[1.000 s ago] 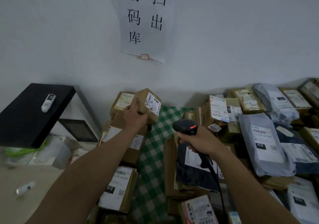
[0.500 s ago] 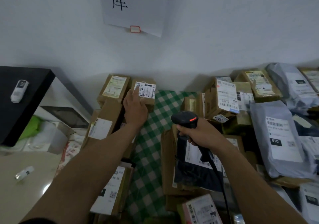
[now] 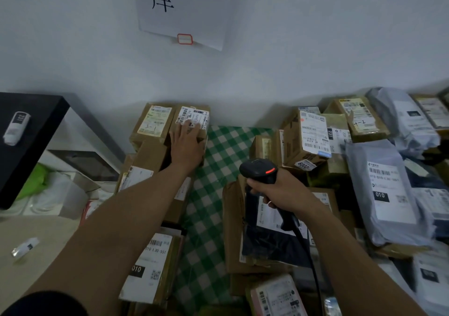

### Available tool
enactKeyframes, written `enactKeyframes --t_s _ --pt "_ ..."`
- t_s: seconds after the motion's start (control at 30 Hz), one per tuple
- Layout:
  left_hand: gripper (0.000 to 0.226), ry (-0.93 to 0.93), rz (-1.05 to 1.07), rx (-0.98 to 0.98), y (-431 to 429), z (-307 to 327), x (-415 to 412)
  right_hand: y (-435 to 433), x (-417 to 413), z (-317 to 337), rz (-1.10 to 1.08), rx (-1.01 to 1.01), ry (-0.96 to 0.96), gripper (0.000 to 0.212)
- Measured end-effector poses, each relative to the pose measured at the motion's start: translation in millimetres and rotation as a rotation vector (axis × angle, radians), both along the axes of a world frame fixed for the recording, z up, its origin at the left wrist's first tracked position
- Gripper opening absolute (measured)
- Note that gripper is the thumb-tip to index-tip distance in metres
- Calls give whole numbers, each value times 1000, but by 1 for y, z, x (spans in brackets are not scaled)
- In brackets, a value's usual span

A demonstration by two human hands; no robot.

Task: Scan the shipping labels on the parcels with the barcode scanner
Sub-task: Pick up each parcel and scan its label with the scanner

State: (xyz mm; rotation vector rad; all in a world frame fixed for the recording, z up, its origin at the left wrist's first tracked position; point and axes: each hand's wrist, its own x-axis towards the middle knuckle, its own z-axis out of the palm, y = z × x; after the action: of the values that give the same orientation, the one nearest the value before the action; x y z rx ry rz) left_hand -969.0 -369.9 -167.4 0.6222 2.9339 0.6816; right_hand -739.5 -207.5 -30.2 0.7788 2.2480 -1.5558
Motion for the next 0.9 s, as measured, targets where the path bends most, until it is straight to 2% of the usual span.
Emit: enactKeyframes --t_s 0.1,0.2,0.37,0.47,0.53,0.63,0.9 --pt "62 -36 19 39 2 6 5 1 5 1 -24 -19 5 13" --pt "57 -110 -20 290 6 26 38 3 13 1 -68 2 19 21" --pt "54 -504 -11 452 8 51 131 6 34 7 -131 18 63 19" --pt "47 -628 52 438 8 54 181 8 52 13 -161 18 80 14" --pt "44 -668 39 388 5 46 203 8 64 14 -191 24 88 13" --pt "52 -702 6 362 0 38 224 7 78 14 -216 23 87 16" --pt "15 -637 98 482 -17 48 242 -9 109 20 -232 38 120 18"
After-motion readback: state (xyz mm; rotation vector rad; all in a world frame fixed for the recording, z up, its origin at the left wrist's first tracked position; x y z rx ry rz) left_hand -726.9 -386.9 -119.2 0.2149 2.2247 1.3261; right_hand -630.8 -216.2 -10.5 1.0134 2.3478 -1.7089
